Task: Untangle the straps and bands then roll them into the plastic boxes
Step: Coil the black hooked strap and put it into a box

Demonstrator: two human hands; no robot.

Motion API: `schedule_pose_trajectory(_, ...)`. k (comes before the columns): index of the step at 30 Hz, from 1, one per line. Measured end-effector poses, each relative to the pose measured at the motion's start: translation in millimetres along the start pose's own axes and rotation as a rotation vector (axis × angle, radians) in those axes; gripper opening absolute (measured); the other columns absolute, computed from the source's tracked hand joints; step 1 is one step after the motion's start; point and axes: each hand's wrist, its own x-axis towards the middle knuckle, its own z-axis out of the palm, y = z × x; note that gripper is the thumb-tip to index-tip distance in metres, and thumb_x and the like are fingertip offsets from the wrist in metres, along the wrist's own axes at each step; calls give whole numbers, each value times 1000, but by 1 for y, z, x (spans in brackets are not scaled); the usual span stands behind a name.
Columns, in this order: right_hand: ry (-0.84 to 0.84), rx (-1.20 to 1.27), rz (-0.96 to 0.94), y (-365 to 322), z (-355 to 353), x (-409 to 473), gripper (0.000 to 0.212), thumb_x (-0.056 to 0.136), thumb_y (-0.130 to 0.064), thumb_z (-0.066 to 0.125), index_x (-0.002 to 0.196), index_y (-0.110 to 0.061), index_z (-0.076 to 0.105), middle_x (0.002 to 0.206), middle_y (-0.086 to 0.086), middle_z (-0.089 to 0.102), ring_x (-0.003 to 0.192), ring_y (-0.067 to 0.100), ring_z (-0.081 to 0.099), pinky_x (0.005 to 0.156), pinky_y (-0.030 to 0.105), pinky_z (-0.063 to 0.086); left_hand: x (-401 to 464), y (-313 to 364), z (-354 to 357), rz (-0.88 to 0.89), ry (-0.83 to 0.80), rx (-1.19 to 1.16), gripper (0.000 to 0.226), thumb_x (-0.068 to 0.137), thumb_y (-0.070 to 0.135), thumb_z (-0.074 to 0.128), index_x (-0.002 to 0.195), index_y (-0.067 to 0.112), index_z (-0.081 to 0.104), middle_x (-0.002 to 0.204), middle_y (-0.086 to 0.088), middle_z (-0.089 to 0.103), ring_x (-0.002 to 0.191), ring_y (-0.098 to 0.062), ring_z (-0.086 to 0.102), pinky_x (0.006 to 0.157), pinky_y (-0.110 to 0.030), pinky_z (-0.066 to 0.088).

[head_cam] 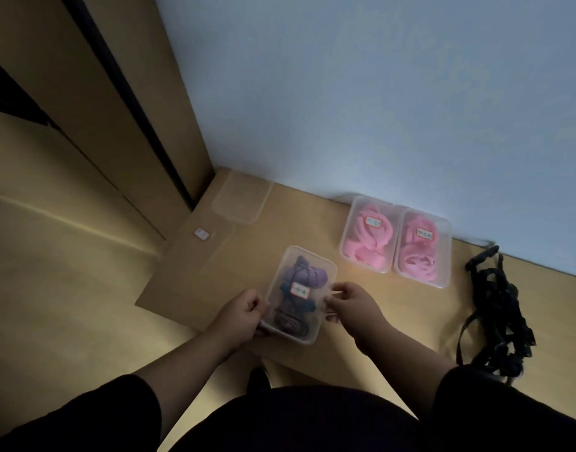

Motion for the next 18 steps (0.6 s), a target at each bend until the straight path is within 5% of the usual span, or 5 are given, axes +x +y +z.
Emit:
schedule_pose_trajectory(5, 50, 101, 0, -28, 25, 12, 28, 97, -7, 61, 125, -8, 58, 105, 12, 69, 90, 24, 69, 65, 30, 55, 31, 18, -15, 32, 33, 2, 25, 101, 16, 53, 77, 16, 47, 72, -5, 54, 56, -6, 59, 56, -29, 54)
schedule_pose_trajectory(12, 139, 85, 36, -34, 37, 16, 35, 97, -6, 60, 132, -5, 55, 102, 13, 70, 81, 22, 68, 55, 23, 51, 81, 40, -19, 44, -11, 30, 26, 99, 25, 57, 74, 21, 49, 74, -8, 57, 70, -23, 61, 71, -49, 60)
schedule_pose_trajectory(18, 187, 214, 114, -29, 38, 22, 41, 96, -4, 60, 136, -3, 50, 95, 20, 72, 74, 21, 71, 58, 26, 53, 109, 64, -2, 4, -75, -82, 19, 100, 17, 56, 84, 12, 47, 80, -12, 50, 72, -25, 60, 75, -50, 61)
